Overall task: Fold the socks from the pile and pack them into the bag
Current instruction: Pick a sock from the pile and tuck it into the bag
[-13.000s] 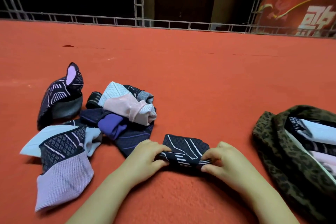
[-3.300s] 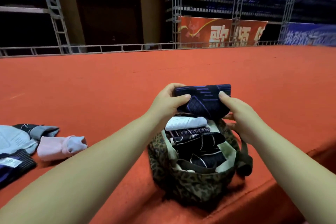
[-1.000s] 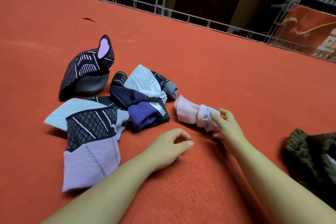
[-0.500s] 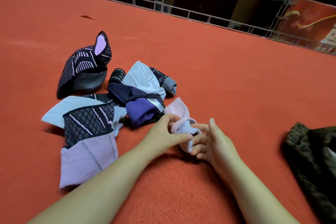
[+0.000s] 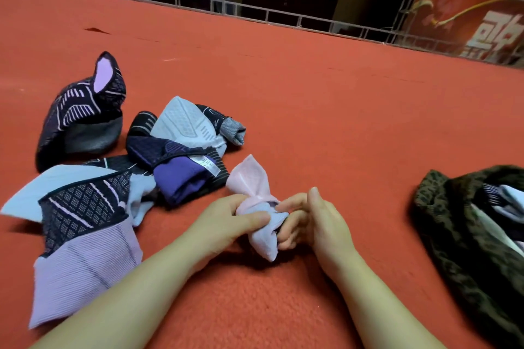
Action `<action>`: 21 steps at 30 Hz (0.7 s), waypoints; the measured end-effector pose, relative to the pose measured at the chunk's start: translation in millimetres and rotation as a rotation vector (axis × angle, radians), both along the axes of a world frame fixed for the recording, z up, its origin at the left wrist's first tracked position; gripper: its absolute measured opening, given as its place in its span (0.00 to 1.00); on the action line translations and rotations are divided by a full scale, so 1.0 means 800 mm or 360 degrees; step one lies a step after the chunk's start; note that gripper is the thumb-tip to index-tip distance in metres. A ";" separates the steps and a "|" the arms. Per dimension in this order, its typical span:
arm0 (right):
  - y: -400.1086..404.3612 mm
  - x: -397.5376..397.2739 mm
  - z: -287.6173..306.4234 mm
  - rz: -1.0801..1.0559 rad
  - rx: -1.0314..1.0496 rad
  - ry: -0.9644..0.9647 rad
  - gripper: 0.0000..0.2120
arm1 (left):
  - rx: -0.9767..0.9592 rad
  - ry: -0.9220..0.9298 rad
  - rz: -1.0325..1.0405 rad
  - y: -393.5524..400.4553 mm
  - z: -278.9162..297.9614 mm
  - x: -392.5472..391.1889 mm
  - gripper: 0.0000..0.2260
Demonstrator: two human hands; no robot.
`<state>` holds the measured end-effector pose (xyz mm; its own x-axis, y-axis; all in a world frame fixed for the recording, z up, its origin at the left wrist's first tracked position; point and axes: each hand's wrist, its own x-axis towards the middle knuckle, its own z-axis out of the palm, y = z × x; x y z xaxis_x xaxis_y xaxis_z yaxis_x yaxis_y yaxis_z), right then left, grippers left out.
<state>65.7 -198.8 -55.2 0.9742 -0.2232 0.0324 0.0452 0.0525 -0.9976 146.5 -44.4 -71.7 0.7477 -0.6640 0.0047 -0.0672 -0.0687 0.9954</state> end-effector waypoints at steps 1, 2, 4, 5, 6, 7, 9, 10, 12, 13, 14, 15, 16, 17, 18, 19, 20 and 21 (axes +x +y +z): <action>-0.001 -0.001 0.001 -0.0109 -0.0041 -0.0167 0.22 | -0.0104 0.0043 -0.0016 0.001 0.002 -0.003 0.20; -0.005 0.000 0.000 -0.0245 -0.0127 -0.0336 0.18 | -0.0199 0.0070 -0.0029 0.001 0.003 -0.005 0.20; -0.018 0.003 -0.005 -0.0466 -0.0429 -0.0541 0.16 | -0.0290 0.0116 -0.0100 0.004 0.006 -0.006 0.19; -0.023 0.006 -0.008 -0.0484 -0.0557 -0.0544 0.18 | -0.0299 0.0161 -0.0159 0.007 0.007 -0.005 0.21; -0.026 0.008 -0.012 -0.0417 -0.0609 -0.0471 0.23 | -0.0298 0.0205 -0.0231 0.009 0.006 -0.006 0.23; -0.025 0.009 -0.014 -0.0306 -0.0547 -0.0334 0.31 | -0.0290 0.0236 -0.0306 0.011 0.004 -0.006 0.26; -0.022 0.011 -0.016 -0.0020 -0.0241 -0.0044 0.42 | -0.0239 0.0277 -0.0411 0.014 0.005 -0.009 0.28; -0.023 0.010 -0.016 0.0161 -0.0148 0.0024 0.42 | -0.0217 0.0267 -0.0425 0.014 0.004 -0.010 0.28; -0.025 0.009 -0.016 0.0352 -0.0108 0.0077 0.33 | -0.0181 0.0240 -0.0398 0.015 0.004 -0.008 0.25; -0.025 0.008 -0.015 0.0345 -0.0093 0.0102 0.24 | -0.0177 0.0235 -0.0354 0.015 0.005 -0.006 0.24; -0.025 0.008 -0.015 0.0296 -0.0098 0.0123 0.16 | -0.0208 0.0224 -0.0295 0.016 0.003 -0.002 0.26; -0.024 0.010 -0.015 0.0229 -0.0104 0.0142 0.12 | -0.0245 0.0226 -0.0213 0.016 0.003 0.001 0.29; -0.025 0.012 -0.018 0.0155 -0.0085 0.0135 0.10 | -0.0277 0.0221 -0.0140 0.017 0.003 0.003 0.31; -0.024 0.014 -0.019 0.0071 -0.0048 0.0103 0.11 | -0.0317 0.0221 -0.0067 0.016 0.005 0.003 0.28; -0.025 0.017 -0.022 -0.0025 -0.0021 0.0069 0.12 | -0.0382 0.0205 -0.0005 0.013 0.007 0.003 0.19; -0.024 0.019 -0.023 -0.0137 -0.0015 0.0039 0.11 | -0.0448 0.0200 0.0077 0.008 0.011 0.000 0.13; -0.023 0.020 -0.024 -0.0247 -0.0028 0.0016 0.10 | -0.0480 0.0184 0.0193 0.004 0.012 0.000 0.16; -0.022 0.021 -0.025 -0.0339 -0.0038 -0.0001 0.10 | -0.0499 0.0186 0.0312 0.001 0.013 0.001 0.17</action>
<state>82.6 -216.3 -75.2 0.9050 -0.4234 0.0409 0.0534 0.0178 -0.9984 147.4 -43.7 -61.1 0.8679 -0.4882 0.0918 0.0324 0.2401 0.9702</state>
